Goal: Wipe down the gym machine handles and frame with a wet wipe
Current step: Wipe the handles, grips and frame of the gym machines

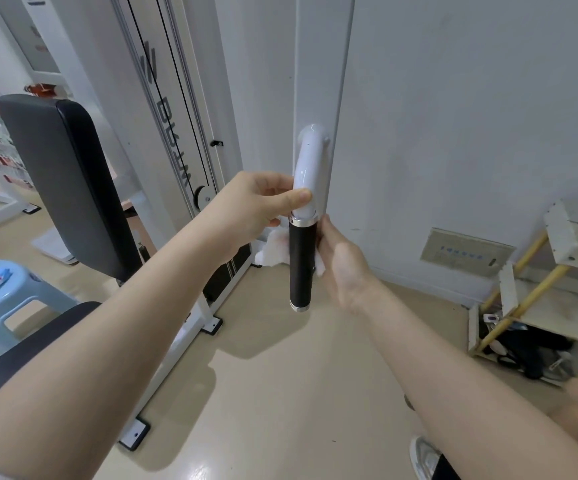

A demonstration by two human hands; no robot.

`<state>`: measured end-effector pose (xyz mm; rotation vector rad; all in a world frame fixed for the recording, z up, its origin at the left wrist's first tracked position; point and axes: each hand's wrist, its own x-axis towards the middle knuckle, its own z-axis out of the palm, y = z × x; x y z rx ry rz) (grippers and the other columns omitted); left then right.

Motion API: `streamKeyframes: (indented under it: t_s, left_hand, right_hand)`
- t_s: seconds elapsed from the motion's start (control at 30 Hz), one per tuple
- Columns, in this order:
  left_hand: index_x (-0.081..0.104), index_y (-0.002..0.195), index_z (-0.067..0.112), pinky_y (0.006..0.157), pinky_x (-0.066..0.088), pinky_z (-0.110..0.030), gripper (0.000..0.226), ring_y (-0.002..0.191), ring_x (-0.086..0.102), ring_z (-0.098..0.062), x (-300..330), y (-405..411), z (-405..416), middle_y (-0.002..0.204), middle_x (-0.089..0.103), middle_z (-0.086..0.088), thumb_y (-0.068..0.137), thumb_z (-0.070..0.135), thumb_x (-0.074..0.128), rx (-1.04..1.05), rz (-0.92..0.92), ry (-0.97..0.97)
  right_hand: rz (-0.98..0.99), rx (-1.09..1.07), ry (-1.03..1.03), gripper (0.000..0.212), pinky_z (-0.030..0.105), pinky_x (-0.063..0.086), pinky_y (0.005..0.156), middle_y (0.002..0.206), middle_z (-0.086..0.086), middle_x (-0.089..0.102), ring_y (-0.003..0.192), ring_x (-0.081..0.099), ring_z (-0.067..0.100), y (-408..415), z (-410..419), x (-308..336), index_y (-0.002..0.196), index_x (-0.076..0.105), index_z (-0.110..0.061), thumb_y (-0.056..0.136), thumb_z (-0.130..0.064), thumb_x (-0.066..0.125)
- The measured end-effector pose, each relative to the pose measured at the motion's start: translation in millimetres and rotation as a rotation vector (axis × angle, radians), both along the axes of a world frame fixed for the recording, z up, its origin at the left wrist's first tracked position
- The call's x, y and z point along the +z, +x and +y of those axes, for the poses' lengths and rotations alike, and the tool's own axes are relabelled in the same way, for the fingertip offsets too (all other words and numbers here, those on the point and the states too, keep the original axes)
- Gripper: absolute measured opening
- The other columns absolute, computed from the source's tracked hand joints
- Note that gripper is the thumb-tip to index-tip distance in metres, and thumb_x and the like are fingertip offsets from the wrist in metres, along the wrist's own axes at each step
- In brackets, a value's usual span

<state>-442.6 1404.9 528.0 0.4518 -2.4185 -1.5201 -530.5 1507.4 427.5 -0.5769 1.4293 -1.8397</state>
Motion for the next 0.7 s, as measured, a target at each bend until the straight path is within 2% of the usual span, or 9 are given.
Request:
streamKeyframes:
  t_s: [0.07, 0.1, 0.2, 0.27, 0.33, 0.4, 0.5, 0.57, 0.7]
  left_hand:
    - [0.066, 0.089, 0.029, 0.089, 0.049, -0.035, 0.005, 0.075, 0.064, -0.002, -0.4, -0.6, 0.2, 0.086, 0.07, 0.007, 0.086, 0.027, 0.063, -0.005, 0.009, -0.006]
    - [0.065, 0.088, 0.03, 0.089, 0.049, -0.035, 0.004, 0.074, 0.064, -0.001, -0.8, -1.4, 0.4, 0.084, 0.07, 0.009, 0.086, 0.028, 0.063, -0.006, 0.014, -0.009]
    - [0.064, 0.089, 0.031, 0.089, 0.05, -0.035, 0.005, 0.071, 0.063, 0.001, -2.3, -4.6, 2.9, 0.081, 0.069, 0.011, 0.085, 0.028, 0.063, -0.006, 0.017, -0.004]
    - [0.064, 0.089, 0.031, 0.09, 0.05, -0.036, 0.005, 0.073, 0.063, 0.0, -1.7, -6.7, 4.8, 0.082, 0.069, 0.01, 0.085, 0.028, 0.063, -0.011, 0.017, 0.003]
    - [0.065, 0.089, 0.03, 0.091, 0.05, -0.037, 0.005, 0.077, 0.064, -0.004, -1.2, -8.0, 5.8, 0.085, 0.07, 0.008, 0.085, 0.027, 0.063, -0.014, 0.019, 0.008]
    - [0.066, 0.089, 0.03, 0.091, 0.05, -0.038, 0.005, 0.079, 0.064, -0.006, -1.4, -8.8, 5.6, 0.087, 0.071, 0.006, 0.085, 0.027, 0.064, -0.017, 0.021, 0.011]
    - [0.067, 0.091, 0.028, 0.092, 0.05, -0.039, 0.007, 0.08, 0.064, -0.007, -3.4, -9.0, 3.7, 0.086, 0.071, 0.006, 0.084, 0.027, 0.064, -0.028, 0.024, 0.024]
    - [0.067, 0.091, 0.027, 0.092, 0.05, -0.038, 0.007, 0.08, 0.064, -0.007, -5.7, -8.5, 2.2, 0.084, 0.07, 0.008, 0.084, 0.027, 0.064, -0.024, 0.034, 0.035]
    - [0.067, 0.088, 0.027, 0.089, 0.05, -0.036, 0.005, 0.077, 0.063, -0.006, -6.4, -6.5, -2.2, 0.083, 0.069, 0.008, 0.085, 0.026, 0.063, -0.029, 0.057, 0.047]
  right_hand:
    - [0.113, 0.029, 0.086, 0.062, 0.02, 0.045, 0.089, 0.09, 0.001, 0.074, 0.091, 0.065, 0.006, 4.2, 7.4, -10.8, 0.074, 0.072, -0.02, 0.102, -0.035, 0.018]
    - [0.163, 0.042, 0.162, 0.063, 0.019, 0.043, 0.083, 0.089, 0.001, 0.074, 0.085, 0.064, 0.004, 6.8, 10.5, -18.9, 0.077, 0.072, -0.016, 0.101, -0.035, 0.017]
    - [0.121, 0.117, 0.265, 0.072, 0.025, 0.035, 0.095, 0.1, 0.008, 0.072, 0.097, 0.064, 0.004, 7.6, 17.8, -40.7, 0.099, 0.068, -0.007, 0.1, -0.041, 0.005]
    - [0.044, 0.118, 0.199, 0.075, 0.029, 0.033, 0.104, 0.097, 0.011, 0.073, 0.105, 0.063, 0.012, 3.7, 22.1, -33.3, 0.107, 0.066, -0.006, 0.099, -0.043, 0.002]
    - [-0.012, 0.033, 0.044, 0.062, 0.035, 0.038, 0.102, 0.084, 0.002, 0.074, 0.099, 0.063, 0.019, -2.0, 24.5, -18.8, 0.104, 0.065, -0.009, 0.101, -0.035, 0.008]
    - [-0.002, 0.007, -0.113, 0.045, 0.041, 0.04, 0.102, 0.094, -0.002, 0.073, 0.099, 0.062, 0.02, -0.4, 29.7, -9.7, 0.107, 0.064, -0.015, 0.099, -0.02, 0.02]
    - [0.258, 0.038, 0.023, 0.037, 0.028, 0.046, 0.092, 0.116, -0.005, 0.067, 0.112, 0.058, 0.015, 16.5, 35.4, -24.3, 0.12, 0.058, -0.016, 0.09, -0.01, 0.038]
    - [0.307, 0.008, 0.121, 0.034, 0.015, 0.048, 0.081, 0.124, 0.001, 0.062, 0.115, 0.055, 0.014, 23.6, 33.4, -33.2, 0.124, 0.055, -0.014, 0.095, -0.006, 0.041]
    - [0.439, -0.23, 0.073, 0.044, 0.009, 0.046, 0.085, 0.116, -0.009, 0.064, 0.101, 0.058, -0.004, 25.7, 25.3, -14.6, 0.13, 0.053, -0.026, 0.096, -0.001, 0.037]
